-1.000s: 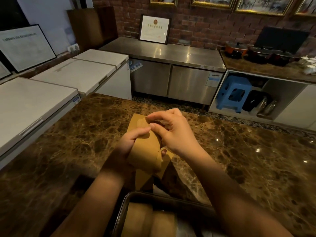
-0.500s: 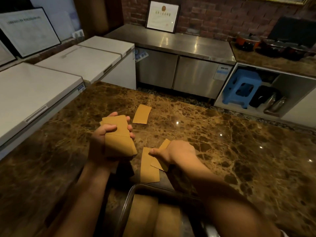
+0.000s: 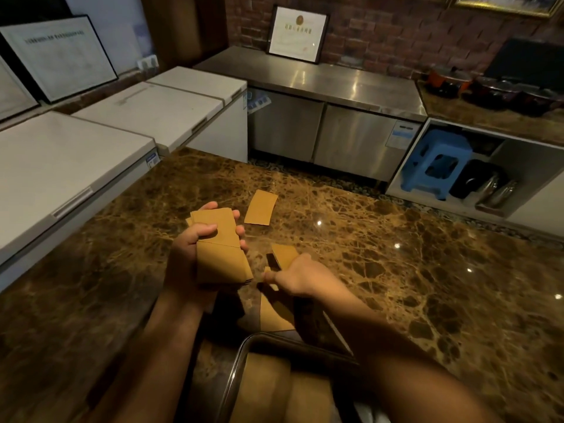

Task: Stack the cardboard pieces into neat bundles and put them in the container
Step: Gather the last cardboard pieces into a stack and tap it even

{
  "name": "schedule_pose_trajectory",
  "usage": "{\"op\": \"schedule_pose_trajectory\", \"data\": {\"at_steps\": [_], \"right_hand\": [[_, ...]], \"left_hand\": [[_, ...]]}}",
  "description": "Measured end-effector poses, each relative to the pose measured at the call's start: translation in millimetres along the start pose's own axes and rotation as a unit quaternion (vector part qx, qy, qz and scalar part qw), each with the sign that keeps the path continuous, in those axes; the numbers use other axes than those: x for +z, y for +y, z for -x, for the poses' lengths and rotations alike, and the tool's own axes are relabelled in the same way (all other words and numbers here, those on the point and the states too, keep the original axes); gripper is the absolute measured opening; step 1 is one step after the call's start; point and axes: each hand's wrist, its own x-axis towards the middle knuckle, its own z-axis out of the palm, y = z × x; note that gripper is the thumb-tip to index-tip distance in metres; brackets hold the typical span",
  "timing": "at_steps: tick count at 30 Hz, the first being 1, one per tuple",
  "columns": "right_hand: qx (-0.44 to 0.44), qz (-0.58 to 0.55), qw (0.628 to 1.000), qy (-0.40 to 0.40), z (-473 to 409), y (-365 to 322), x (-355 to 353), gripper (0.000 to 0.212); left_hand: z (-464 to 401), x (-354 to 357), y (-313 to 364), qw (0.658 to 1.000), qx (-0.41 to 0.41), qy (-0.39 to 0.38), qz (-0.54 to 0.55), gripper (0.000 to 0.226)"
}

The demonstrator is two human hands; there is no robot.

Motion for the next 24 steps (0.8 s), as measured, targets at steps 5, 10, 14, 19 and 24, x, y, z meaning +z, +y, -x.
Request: {"op": "schedule_pose_trajectory", "data": {"at_steps": [5,10,14,19,24], "right_hand": [[0.010,0.124,0.992,0.036,9.4,-5.0,16.5,0.124],[-0.030,0.109,0.993,0.019,10.5,-9.0,18.2,0.108],[-0.080,0.096,0.992,0.002,6.1,-10.9,16.1,0.099],[-0.094,0.040,0.995,0.013,-11.8,-13.0,3.2,0.093],[-0.065,-0.103,0.989,0.088,-53.6,-38.4,-30.3,0.095]], "left_hand": [[4.2,11.2,-4.4,1.000,-0.001,-0.014,-0.008,0.033],[7.8,13.8,-7.7,1.000,-0.016,-0.007,-0.025,0.031],[7.0,10.7,-8.2,0.999,-0.016,-0.012,-0.025,0.031],[2.6,3.5,-6.3,1.000,-0.014,-0.013,-0.017,0.035],[-0.7,-3.9,-1.1,1.000,-0.021,-0.017,0.000,0.042]]}}
